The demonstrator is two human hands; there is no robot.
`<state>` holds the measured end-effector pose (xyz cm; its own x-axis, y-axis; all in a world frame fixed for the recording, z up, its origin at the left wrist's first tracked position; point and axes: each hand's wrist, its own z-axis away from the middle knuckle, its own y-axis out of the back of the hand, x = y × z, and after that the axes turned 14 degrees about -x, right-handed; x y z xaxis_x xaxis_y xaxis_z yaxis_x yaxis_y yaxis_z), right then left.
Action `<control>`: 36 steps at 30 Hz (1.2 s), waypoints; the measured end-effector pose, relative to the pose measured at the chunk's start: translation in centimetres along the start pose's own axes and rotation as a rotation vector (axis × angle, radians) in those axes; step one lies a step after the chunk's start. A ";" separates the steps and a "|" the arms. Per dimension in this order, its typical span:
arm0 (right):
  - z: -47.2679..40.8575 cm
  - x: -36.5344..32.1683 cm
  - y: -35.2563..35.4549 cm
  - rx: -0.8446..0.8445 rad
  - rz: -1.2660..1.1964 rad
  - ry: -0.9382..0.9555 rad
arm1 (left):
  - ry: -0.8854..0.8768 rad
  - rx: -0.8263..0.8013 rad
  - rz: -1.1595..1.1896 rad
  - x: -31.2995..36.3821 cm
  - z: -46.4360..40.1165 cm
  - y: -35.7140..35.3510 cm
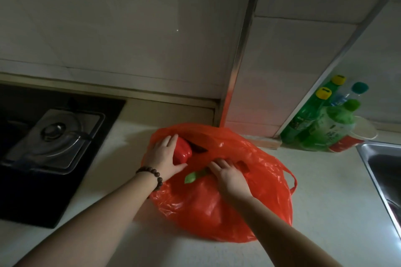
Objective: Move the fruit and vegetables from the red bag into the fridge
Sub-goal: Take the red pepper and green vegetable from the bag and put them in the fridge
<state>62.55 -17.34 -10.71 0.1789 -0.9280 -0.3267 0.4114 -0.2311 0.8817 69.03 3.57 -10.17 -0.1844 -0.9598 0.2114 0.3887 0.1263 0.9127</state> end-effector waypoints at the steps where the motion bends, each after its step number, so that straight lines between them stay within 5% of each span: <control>1: 0.2 -0.4 0.3 0.036 -0.020 -0.007 | -0.019 0.024 0.046 0.0 0.5 0.3; 15: 4.4 -8.9 5.6 0.447 -0.199 -0.044 | -0.252 0.311 0.326 -1.1 8.8 7.1; 25: 1.5 -21.1 10.7 0.549 -0.144 0.263 | -0.018 0.549 0.339 -11.3 17.8 13.5; 36: -3.5 -36.0 10.2 0.361 -0.069 0.728 | 0.416 0.713 0.456 -21.2 28.5 14.1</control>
<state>63.42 14.70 8.82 0.7509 -0.5145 -0.4142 0.1519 -0.4757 0.8664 52.75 32.83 8.22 0.2398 -0.7752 0.5845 -0.3256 0.5030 0.8006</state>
